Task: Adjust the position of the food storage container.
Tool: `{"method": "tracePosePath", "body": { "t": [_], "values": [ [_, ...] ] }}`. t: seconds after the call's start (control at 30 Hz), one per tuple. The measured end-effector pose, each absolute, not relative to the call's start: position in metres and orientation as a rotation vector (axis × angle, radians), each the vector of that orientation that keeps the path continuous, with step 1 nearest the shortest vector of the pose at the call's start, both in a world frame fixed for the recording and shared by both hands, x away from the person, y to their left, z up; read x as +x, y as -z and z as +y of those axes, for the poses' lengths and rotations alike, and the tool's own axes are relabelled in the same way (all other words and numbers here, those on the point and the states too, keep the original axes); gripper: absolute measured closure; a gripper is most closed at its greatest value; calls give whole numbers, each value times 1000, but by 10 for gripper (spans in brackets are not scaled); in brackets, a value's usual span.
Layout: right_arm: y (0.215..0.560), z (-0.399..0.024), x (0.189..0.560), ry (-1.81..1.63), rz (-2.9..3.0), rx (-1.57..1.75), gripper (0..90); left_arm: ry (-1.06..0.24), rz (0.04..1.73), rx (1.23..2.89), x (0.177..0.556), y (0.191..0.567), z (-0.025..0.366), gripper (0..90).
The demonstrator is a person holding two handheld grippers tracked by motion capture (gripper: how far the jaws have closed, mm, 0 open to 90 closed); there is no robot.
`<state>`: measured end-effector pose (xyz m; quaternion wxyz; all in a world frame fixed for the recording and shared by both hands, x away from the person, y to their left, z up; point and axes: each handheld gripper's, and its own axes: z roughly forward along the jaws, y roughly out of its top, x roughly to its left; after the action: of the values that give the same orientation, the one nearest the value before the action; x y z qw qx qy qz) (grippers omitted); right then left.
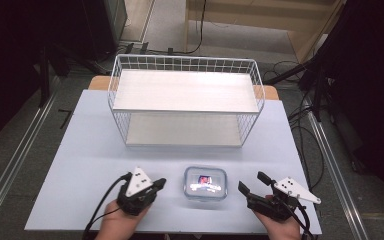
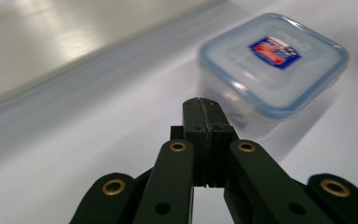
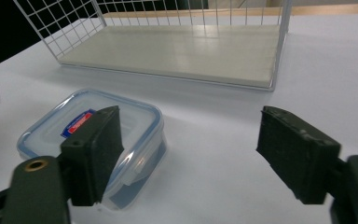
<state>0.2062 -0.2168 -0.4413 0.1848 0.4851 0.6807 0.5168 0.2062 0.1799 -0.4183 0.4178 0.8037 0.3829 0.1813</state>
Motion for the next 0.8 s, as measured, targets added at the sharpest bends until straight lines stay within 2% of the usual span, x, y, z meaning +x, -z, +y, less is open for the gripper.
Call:
{"method": "tracePosePath", "body": {
  "t": [0.07,0.13,0.2,0.23,0.27,0.3,0.33,0.37,0.47,0.8],
  "values": [
    [445,-217,207,-1446,1942,1365,323,-481,975,1985,204,417,197,820],
    [447,-215,209,-1446,1965,1376,393,-470,965,1919,202,425,216,720],
    [448,-211,213,-1423,1994,1370,488,-470,967,1931,203,428,218,612],
    [449,-209,215,-1412,2002,1367,565,-458,985,1949,206,430,218,551],
    [449,-209,215,-1412,2002,1367,565,-451,992,1946,209,430,218,551],
    [452,-205,221,-1388,2019,1374,760,-451,1002,1907,211,428,219,497],
    [452,-205,221,-1388,2019,1374,760,-451,1002,1907,211,428,219,477],
    [456,-198,228,-1321,2060,1394,890,-442,1013,1884,212,426,219,456],
    [460,-191,233,-1269,2092,1390,900,-453,1011,1887,212,426,219,421],
    [467,-174,237,-1249,2182,1351,900,-431,1010,1883,212,425,220,414]
  ]
}}
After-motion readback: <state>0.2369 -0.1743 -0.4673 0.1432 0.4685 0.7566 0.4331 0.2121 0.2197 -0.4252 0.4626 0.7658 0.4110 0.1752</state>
